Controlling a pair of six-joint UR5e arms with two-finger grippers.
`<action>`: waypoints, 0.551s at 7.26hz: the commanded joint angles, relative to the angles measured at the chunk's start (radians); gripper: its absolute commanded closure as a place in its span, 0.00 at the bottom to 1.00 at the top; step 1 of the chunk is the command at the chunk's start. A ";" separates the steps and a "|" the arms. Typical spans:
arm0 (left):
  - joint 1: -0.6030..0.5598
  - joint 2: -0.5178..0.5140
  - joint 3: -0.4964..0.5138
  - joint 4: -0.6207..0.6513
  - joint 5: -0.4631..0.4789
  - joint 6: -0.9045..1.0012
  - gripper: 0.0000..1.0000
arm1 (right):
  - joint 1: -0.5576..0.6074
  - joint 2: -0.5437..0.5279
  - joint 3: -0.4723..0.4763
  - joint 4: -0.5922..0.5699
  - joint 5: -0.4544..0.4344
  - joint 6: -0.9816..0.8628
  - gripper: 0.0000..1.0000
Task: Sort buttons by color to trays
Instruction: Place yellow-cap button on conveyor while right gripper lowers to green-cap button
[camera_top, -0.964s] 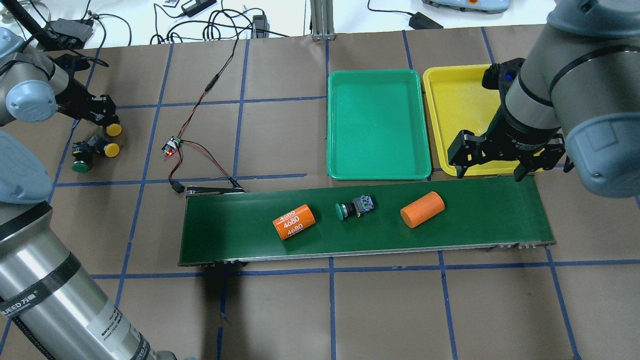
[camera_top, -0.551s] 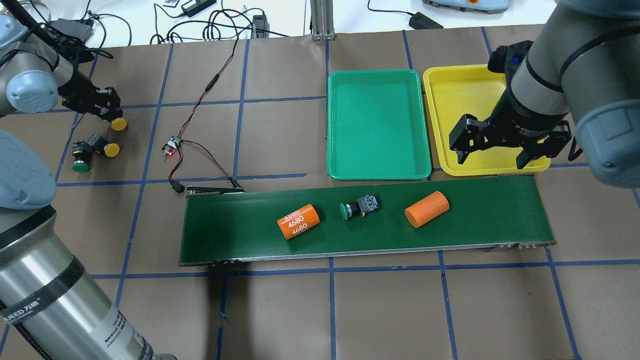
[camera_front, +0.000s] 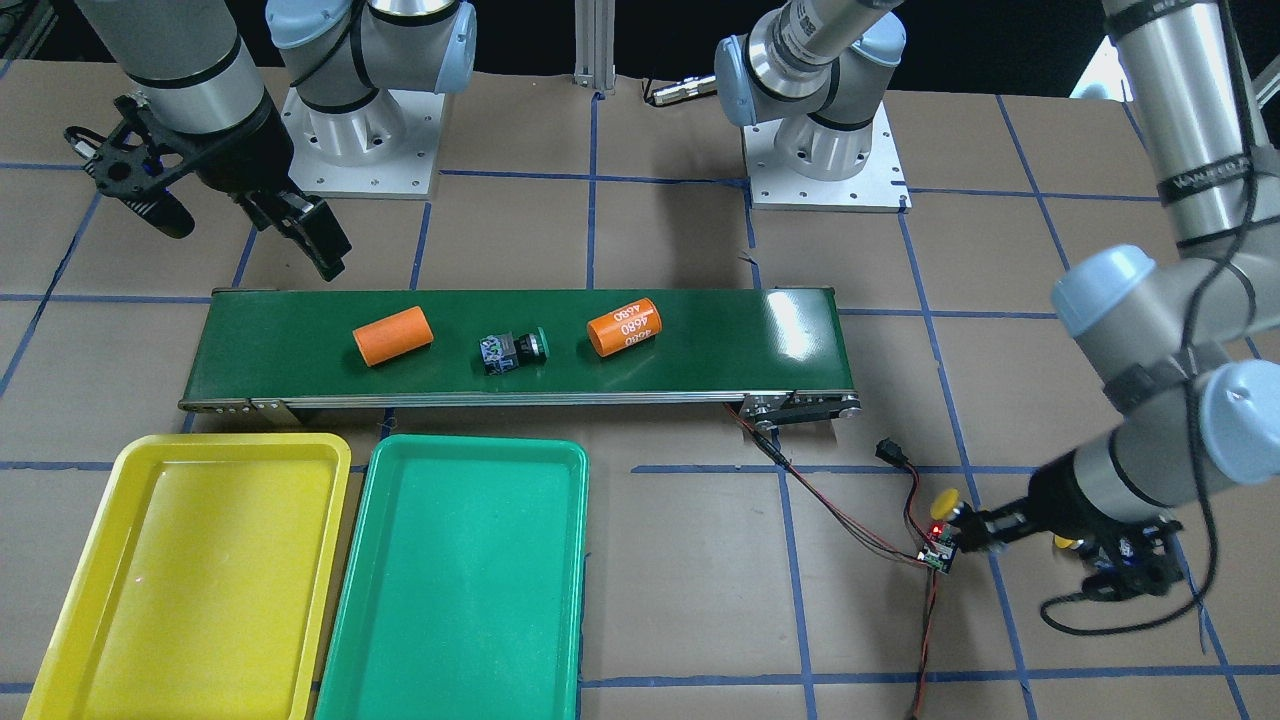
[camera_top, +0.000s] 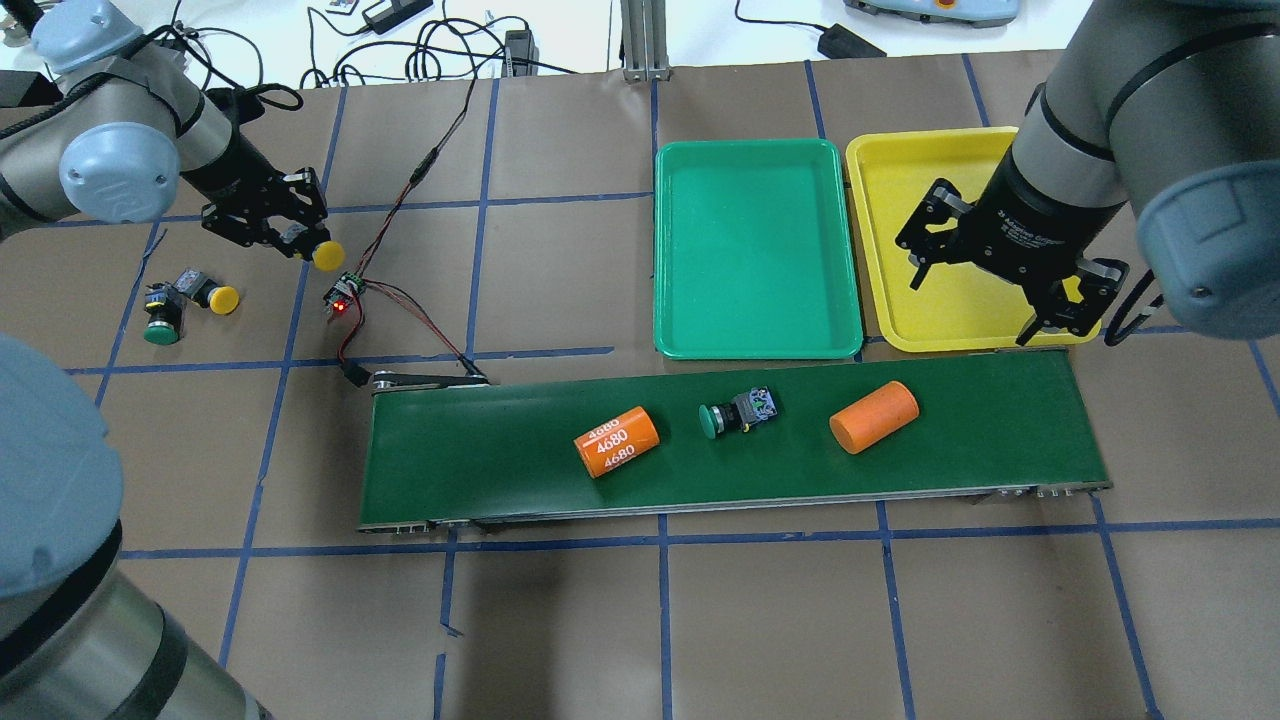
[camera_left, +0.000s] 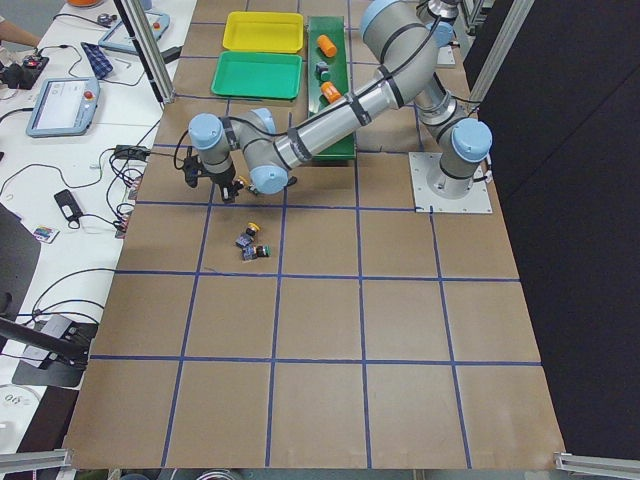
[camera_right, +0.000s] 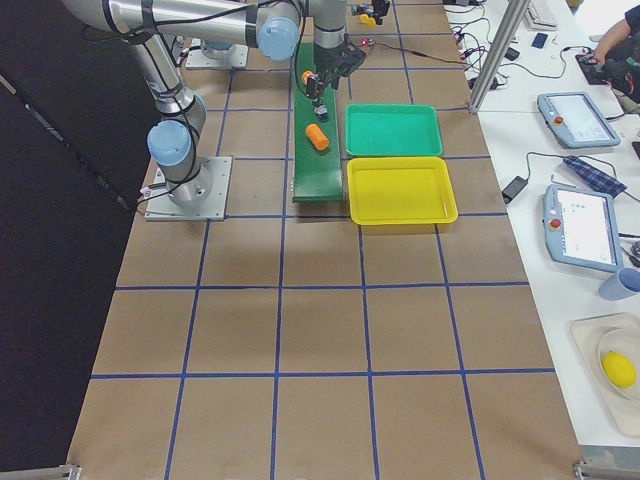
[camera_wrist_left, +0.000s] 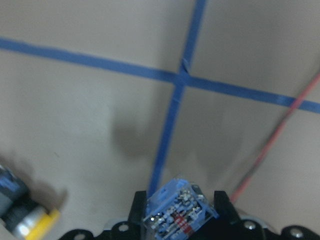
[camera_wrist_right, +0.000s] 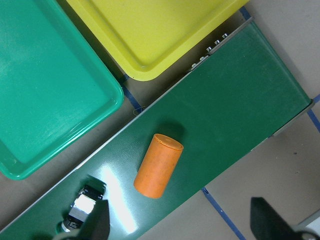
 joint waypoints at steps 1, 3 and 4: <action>-0.139 0.207 -0.259 0.013 0.000 -0.051 0.80 | 0.002 0.019 0.010 -0.017 0.000 0.047 0.00; -0.280 0.340 -0.368 0.014 0.011 -0.032 0.79 | 0.002 0.035 0.033 -0.045 0.001 0.137 0.00; -0.312 0.376 -0.401 0.014 0.014 -0.045 0.79 | 0.005 0.070 0.038 -0.095 0.000 0.212 0.00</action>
